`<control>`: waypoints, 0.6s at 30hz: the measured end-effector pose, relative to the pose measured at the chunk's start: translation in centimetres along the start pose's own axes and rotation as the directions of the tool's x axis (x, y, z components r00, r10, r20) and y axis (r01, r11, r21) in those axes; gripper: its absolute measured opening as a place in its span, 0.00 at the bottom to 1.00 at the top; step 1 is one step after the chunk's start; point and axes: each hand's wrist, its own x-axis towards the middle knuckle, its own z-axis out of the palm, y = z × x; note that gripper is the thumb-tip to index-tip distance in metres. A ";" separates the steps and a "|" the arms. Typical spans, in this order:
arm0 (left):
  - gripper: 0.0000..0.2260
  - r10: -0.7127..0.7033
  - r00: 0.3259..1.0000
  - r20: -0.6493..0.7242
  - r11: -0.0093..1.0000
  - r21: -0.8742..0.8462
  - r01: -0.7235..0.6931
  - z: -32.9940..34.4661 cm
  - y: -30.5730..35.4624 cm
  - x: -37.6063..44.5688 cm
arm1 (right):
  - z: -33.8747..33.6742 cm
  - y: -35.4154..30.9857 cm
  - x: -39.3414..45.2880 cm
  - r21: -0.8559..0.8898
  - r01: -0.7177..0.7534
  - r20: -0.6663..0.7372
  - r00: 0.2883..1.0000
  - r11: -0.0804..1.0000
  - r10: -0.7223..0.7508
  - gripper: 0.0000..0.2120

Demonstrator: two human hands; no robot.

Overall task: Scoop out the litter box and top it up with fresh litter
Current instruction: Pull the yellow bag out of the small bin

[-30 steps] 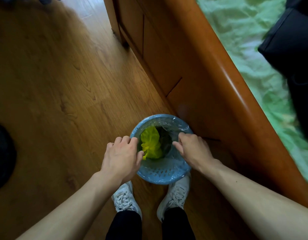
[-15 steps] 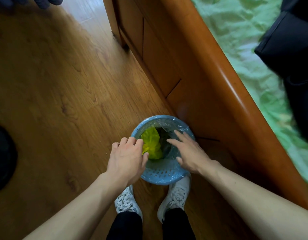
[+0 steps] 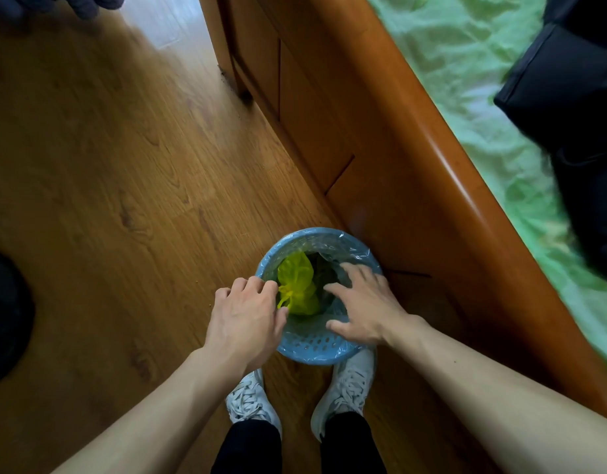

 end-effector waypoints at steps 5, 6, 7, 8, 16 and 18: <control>0.16 -0.006 1.000 0.010 1.000 0.012 0.006 -0.3 0.0 0.2 | 0.4 0.0 0.1 0.199 -0.028 -0.154 0.986 0.980 0.059 0.22; 0.16 -0.006 1.000 0.010 1.000 0.009 0.006 -0.4 0.0 0.2 | 0.1 -0.1 0.0 0.241 -0.036 -0.228 0.969 0.970 0.092 0.15; 0.17 -0.006 1.000 0.010 1.000 0.005 0.006 -0.4 0.0 0.2 | -0.1 -0.3 0.0 0.252 -0.050 -0.296 0.947 0.966 0.126 0.13; 0.17 -0.003 1.000 0.007 1.000 0.002 0.003 -0.4 0.1 0.2 | -0.3 -0.4 -0.1 0.238 -0.075 -0.343 0.926 0.968 0.156 0.15; 0.17 0.006 1.000 0.011 1.000 0.006 -0.006 -0.7 0.1 0.0 | -0.8 -0.8 0.0 -0.046 0.033 0.040 0.999 0.998 -0.031 0.36; 0.19 0.019 1.000 0.017 1.000 -0.009 -0.018 -0.8 -0.1 0.0 | -0.7 -1.1 -0.1 0.001 0.021 0.003 1.000 1.000 -0.021 0.37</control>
